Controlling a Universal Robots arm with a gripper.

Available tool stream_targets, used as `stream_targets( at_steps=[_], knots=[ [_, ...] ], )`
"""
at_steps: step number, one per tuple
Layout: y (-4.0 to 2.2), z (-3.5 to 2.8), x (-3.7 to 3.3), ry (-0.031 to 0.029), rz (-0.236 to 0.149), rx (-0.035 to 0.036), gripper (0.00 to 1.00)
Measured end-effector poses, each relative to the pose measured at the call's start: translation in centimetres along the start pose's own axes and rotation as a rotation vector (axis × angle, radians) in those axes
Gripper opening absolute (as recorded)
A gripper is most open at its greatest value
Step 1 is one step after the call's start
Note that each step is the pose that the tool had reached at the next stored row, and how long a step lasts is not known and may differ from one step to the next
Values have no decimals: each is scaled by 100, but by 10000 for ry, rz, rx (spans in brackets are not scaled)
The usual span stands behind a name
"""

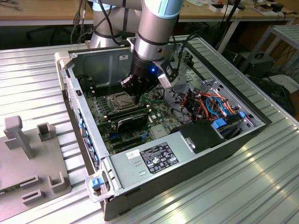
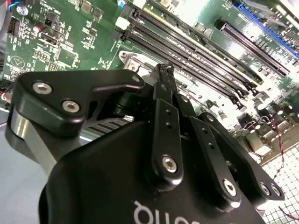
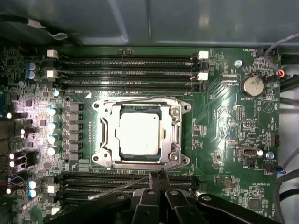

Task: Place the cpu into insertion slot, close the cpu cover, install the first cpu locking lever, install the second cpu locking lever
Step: 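Install the second cpu locking lever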

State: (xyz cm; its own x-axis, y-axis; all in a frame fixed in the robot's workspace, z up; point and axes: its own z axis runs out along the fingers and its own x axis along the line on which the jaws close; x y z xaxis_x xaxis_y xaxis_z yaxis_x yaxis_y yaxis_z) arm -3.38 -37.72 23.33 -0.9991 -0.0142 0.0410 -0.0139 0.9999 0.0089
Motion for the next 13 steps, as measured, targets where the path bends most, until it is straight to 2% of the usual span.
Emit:
stream_targets(
  at_steps=[6, 13],
  knots=[
    [-61, 4, 34, 0, 0, 1, 11],
    [-65, 36, 161, 0, -2, 2, 11]
  ],
)
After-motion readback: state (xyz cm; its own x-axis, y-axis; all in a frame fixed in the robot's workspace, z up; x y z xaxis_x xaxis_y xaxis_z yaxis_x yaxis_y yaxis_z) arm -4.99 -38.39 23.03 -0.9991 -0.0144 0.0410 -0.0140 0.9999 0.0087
